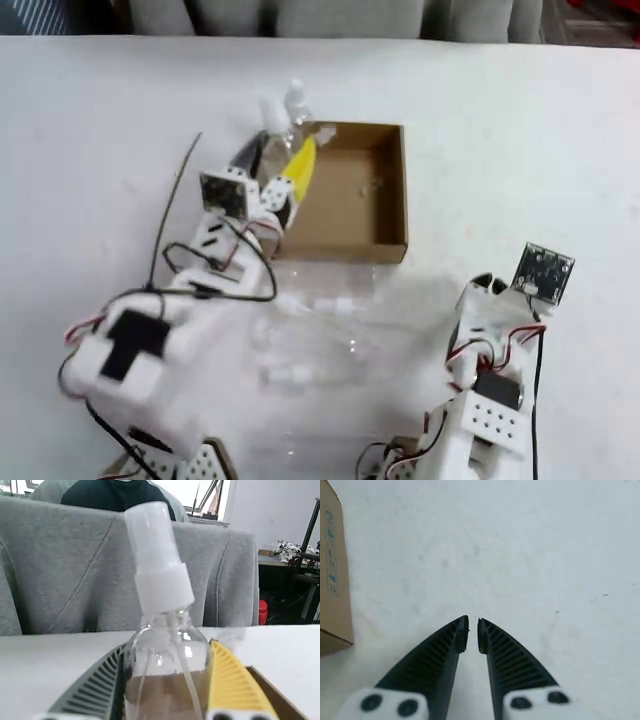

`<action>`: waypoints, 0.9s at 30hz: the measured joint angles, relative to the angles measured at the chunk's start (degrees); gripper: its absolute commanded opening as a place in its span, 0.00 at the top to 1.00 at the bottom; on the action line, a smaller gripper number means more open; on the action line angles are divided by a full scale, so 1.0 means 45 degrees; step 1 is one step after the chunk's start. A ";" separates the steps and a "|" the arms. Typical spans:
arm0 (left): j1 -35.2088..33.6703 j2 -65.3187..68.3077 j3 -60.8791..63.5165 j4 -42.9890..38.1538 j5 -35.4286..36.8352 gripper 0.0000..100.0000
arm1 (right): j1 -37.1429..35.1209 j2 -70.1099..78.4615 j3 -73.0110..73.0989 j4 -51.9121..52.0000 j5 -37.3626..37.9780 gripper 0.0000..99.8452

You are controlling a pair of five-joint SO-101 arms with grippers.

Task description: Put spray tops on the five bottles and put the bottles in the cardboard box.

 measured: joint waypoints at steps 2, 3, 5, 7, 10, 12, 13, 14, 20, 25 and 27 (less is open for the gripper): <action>0.0020 -0.1289 0.0547 0.0879 0.0000 0.98 | 0.0000 0.0000 0.0000 0.0000 0.0000 0.99; 0.0078 -0.1993 0.0781 0.1407 0.0000 0.98 | 0.0000 0.0000 0.0000 0.0000 0.0000 0.99; 0.0293 -0.3380 0.1153 0.2676 0.0000 0.98 | 0.0000 0.0000 0.0000 -0.0020 0.0000 0.99; 0.0449 -0.4669 0.1309 0.4063 0.0000 0.98 | 0.0000 0.0000 0.0000 -0.0078 0.0000 0.99; 0.0527 -0.6349 0.1387 0.6173 0.0000 0.98 | 0.0000 0.0000 0.0000 -0.0078 0.0000 0.99; 0.0527 -0.7287 0.1387 0.7463 0.0000 0.98 | -0.0020 0.0000 0.0000 -0.0078 0.0000 0.99; 0.0527 -0.7658 0.1387 0.8068 0.0000 0.98 | -0.0195 0.0000 0.0000 -0.0078 0.0000 0.99; 0.0527 -0.7990 0.1387 0.8615 0.0000 0.98 | -0.0527 0.0000 0.0000 -0.0078 0.0000 0.99; 0.0527 -0.9436 0.1387 1.1116 0.0000 0.98 | -0.2559 0.0000 -0.0098 -0.0078 0.0000 0.99; 0.0313 -1.0491 0.1387 1.2991 0.0195 0.98 | -0.4864 0.0020 -0.0567 -0.0078 0.0000 0.99; -0.0039 -1.0901 0.1387 1.3636 0.0899 0.98 | -0.5783 -0.0215 -0.0645 -0.0078 0.0000 0.99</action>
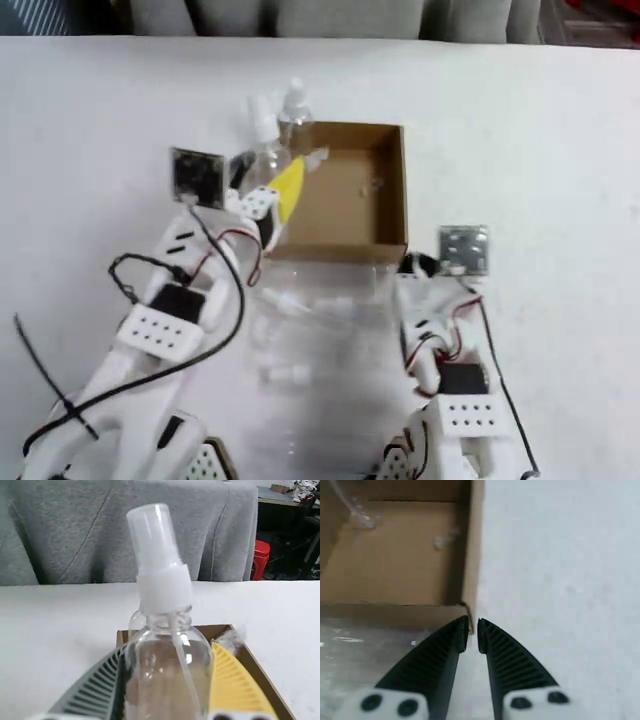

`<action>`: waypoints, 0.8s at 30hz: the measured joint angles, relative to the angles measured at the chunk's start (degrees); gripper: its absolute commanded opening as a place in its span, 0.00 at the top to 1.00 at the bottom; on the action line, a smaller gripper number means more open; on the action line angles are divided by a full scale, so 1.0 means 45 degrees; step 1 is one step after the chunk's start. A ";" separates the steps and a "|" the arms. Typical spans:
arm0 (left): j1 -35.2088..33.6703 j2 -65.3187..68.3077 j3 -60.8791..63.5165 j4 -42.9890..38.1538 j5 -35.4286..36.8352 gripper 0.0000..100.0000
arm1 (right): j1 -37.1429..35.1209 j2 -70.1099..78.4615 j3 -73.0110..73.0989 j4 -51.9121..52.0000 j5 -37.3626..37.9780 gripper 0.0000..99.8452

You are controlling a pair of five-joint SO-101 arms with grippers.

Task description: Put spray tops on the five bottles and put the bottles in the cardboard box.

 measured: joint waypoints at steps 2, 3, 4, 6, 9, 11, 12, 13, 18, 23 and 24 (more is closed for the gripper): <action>-0.0391 -0.0371 0.0000 0.0410 0.0742 0.98 | -0.0957 -0.0586 -0.0039 0.0000 0.0000 0.99; -0.0527 -0.0527 0.0000 0.0488 0.1035 0.98 | -0.1426 -0.0996 -0.0039 0.0039 0.0000 0.99; -0.0664 -0.0684 0.0000 0.0547 0.1231 0.98 | -0.1778 -0.1465 -0.0039 0.0215 0.0000 0.99; -0.0860 -0.0879 0.0000 0.0606 0.1426 0.98 | -0.2403 -0.2598 -0.0039 0.0957 0.0000 0.99; -0.0899 -0.0899 0.0000 0.0606 0.1504 0.98 | -0.3907 -0.4806 -0.0039 0.2462 0.0000 0.99; -0.0938 -0.0899 0.0000 0.0606 0.1524 0.98 | -0.4923 -0.6212 -0.0039 0.3380 0.0000 0.99; -0.0938 -0.0918 0.0059 0.0606 0.1524 0.98 | -0.5451 -0.6564 -0.0039 0.3516 0.0000 0.99; -0.0938 -0.0996 0.0234 0.0606 0.1543 0.98 | -0.5978 -0.6545 -0.0039 0.3497 0.0000 0.99; -0.0938 -0.1035 0.0527 0.0606 0.1543 0.98 | -0.8869 -0.6037 -0.0039 0.2579 0.0000 0.99; -0.0938 -0.1035 0.0527 0.0606 0.1543 0.98 | -1.0217 -0.5724 -0.0039 0.1094 0.0703 0.99; -0.0938 -0.1035 0.0527 0.0606 0.1543 0.98 | -1.0237 -0.5568 -0.0039 0.0860 0.0918 0.99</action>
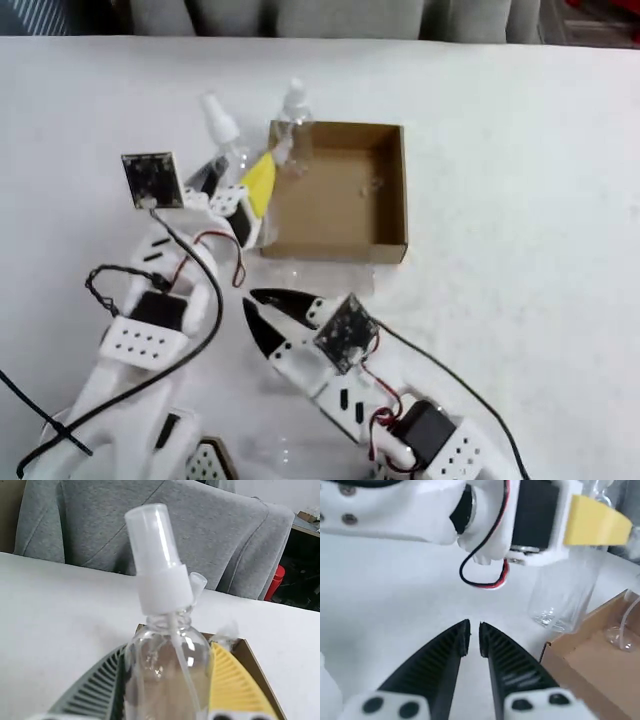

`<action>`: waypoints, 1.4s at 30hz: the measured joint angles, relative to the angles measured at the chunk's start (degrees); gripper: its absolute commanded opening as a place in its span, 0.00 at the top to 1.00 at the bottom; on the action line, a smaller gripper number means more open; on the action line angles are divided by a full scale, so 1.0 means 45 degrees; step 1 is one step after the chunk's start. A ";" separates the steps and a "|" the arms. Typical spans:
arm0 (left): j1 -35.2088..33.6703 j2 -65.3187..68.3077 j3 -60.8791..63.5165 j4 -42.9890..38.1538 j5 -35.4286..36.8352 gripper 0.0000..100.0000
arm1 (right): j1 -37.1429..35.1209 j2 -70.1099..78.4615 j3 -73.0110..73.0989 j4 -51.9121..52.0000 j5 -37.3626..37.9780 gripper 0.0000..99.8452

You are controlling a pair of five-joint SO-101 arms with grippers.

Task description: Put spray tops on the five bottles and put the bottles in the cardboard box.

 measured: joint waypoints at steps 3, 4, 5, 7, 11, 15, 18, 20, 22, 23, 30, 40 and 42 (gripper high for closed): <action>0.0000 0.0000 0.0000 0.0000 0.0000 0.98 | 0.0000 0.0723 0.0000 -0.0645 0.0274 0.99; 0.0000 -0.0098 0.0000 0.0000 0.0000 0.98 | 0.0000 0.0996 0.0000 -0.0860 0.0313 0.99; 0.0000 -0.0313 0.0000 0.0020 0.0000 0.98 | 0.0000 0.1289 0.0000 -0.1133 0.0332 0.99; 0.0000 -0.0957 0.0000 0.0410 0.0000 0.98 | 0.0020 0.1856 0.0000 -0.1680 0.0332 0.99; 0.0371 -0.2872 0.0000 0.2364 0.0020 0.98 | 0.0430 0.2735 0.0000 -0.2481 0.0352 0.99; 0.1465 -0.4435 0.0000 0.4454 0.0020 0.98 | 0.0469 0.2930 0.0000 -0.2637 0.0352 0.99; 0.1719 -0.4708 0.0000 0.4923 0.0020 0.98 | 0.0488 0.2930 0.0000 -0.2637 0.0352 0.99; 0.1758 -0.4786 0.0000 0.4923 0.0020 0.98 | 0.0547 0.2930 0.0000 -0.2637 0.0352 0.99; 0.1797 -0.4923 0.0234 0.4923 0.0020 0.98 | 0.0547 0.2930 0.0000 -0.2637 0.0352 0.99; 0.1797 -0.4923 0.0274 0.4923 0.0000 0.98 | 0.0547 0.2930 0.0000 -0.2637 0.0352 0.99; 0.2344 -0.4962 0.0293 0.5685 -0.1114 0.98 | 0.1192 0.2930 0.0020 -0.2520 0.0391 0.99; 0.2637 -0.4962 0.0293 0.6486 -0.1641 0.98 | 0.1426 0.2930 0.0000 -0.2520 0.0391 0.99; 0.2637 -0.5392 0.0293 0.6603 -0.1641 0.98 | 0.1426 0.2872 0.0000 -0.2501 0.0391 0.99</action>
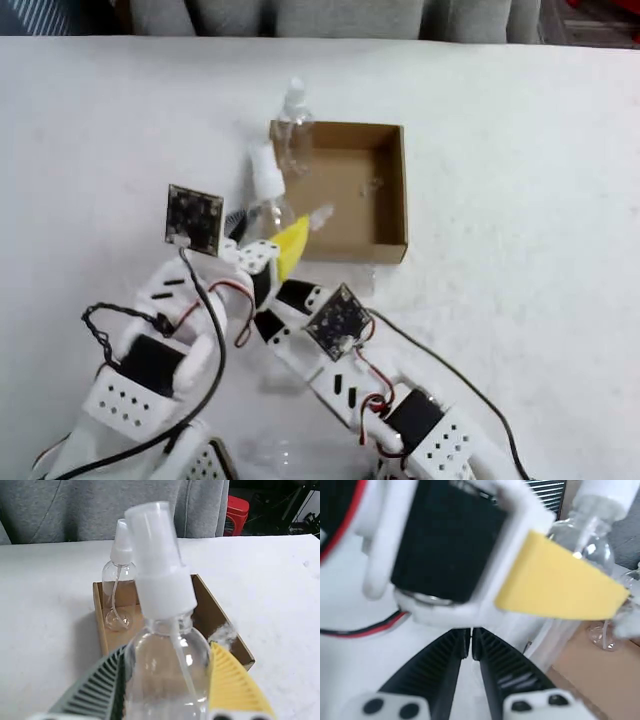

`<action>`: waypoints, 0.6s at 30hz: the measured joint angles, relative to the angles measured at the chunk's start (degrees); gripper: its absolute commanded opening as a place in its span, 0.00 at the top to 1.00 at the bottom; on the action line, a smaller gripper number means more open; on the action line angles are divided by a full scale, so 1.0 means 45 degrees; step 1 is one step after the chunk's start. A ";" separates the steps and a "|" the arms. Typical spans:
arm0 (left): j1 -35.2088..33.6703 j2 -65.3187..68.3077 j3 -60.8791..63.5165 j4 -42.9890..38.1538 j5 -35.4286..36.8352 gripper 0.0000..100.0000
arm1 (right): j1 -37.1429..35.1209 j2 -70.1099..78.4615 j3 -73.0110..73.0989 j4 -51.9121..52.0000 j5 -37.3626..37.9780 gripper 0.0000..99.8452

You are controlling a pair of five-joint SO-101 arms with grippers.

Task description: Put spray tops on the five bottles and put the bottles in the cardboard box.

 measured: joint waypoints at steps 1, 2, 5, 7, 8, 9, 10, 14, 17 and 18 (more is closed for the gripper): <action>0.0000 -0.0332 0.0000 0.0059 0.0000 0.98 | 0.0000 -0.0176 0.0000 0.0000 0.0000 0.99; 0.0000 -0.0762 0.0000 0.0137 0.0000 0.98 | 0.0000 -0.0117 -0.0020 0.0000 0.0020 0.99; 0.0234 -0.2168 0.0371 0.0703 0.0000 0.98 | 0.0000 -0.0117 -0.0039 0.0000 0.0059 0.99; 0.0469 -0.3106 0.0488 0.1172 -0.0020 0.98 | 0.0000 -0.0117 -0.0039 0.0000 0.0059 0.99; 0.0625 -0.3516 0.0488 0.1446 -0.0020 0.98 | 0.0000 -0.0117 -0.0039 0.0020 0.0059 0.99; 0.0723 -0.3907 0.0567 0.1621 -0.0020 0.98 | 0.0000 -0.0117 -0.0039 0.0020 0.0078 0.99; 0.0781 -0.4200 0.0664 0.1758 -0.0039 0.98 | 0.0000 -0.0117 -0.0020 0.0020 0.0098 0.99; 0.0840 -0.4630 0.0703 0.2188 -0.0098 0.98 | 0.0313 -0.0098 -0.0020 0.0020 0.0117 0.99; 0.1016 -0.4669 0.0684 0.2540 -0.0098 0.98 | 0.0742 0.0137 0.0000 0.0039 0.0137 0.99; 0.1035 -0.4669 0.0684 0.2579 -0.0098 0.98 | 0.0840 0.0137 0.0000 0.0039 0.0137 0.99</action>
